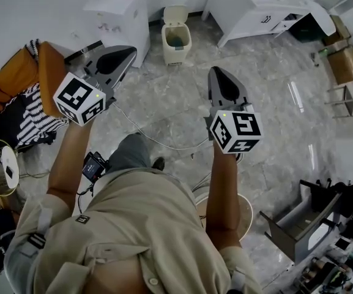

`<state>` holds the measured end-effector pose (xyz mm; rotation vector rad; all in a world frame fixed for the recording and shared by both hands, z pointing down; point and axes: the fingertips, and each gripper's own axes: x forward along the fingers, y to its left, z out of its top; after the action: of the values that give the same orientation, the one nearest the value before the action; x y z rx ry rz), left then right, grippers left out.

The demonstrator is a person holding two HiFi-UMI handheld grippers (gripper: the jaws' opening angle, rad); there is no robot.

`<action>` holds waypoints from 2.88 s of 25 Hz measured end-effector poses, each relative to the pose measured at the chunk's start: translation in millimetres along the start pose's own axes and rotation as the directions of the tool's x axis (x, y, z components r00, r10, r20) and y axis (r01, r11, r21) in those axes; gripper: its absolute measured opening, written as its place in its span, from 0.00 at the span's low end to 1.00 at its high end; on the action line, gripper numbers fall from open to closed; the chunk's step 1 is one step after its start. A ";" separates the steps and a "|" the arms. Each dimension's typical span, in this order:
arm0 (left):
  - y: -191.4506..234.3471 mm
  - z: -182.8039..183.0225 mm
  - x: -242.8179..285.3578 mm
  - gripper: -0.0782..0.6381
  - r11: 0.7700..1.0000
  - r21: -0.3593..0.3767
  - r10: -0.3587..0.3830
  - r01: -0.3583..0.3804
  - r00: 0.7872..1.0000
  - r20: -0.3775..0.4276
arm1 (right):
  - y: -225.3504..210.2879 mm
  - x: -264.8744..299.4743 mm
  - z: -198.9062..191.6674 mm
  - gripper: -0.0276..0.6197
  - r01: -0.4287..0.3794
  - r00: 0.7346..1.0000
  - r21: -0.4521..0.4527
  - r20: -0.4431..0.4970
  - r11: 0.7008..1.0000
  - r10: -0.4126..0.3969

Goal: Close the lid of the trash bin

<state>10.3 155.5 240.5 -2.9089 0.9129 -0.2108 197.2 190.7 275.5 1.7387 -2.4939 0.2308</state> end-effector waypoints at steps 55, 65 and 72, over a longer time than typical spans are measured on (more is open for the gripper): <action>388.7 -64.1 216.0 0.13 0.991 -0.128 0.036 -0.044 0.997 -0.068 | -147.8 517.9 47.2 0.08 -0.128 0.971 -0.033 -0.208 0.991 0.119; 407.3 -79.8 280.3 0.13 0.966 -0.171 0.168 -0.194 0.974 -0.154 | -208.7 606.4 6.8 0.08 -0.289 0.906 0.006 -0.321 0.957 0.276; 416.4 -105.3 301.9 0.13 0.933 -0.212 0.243 -0.290 0.944 -0.222 | -241.0 664.7 -35.7 0.08 -0.351 0.851 0.033 -0.405 0.936 0.334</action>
<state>5.1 -362.6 325.3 -2.9699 1.4508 -0.3909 192.5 -498.9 435.2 1.0721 -2.4429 0.5045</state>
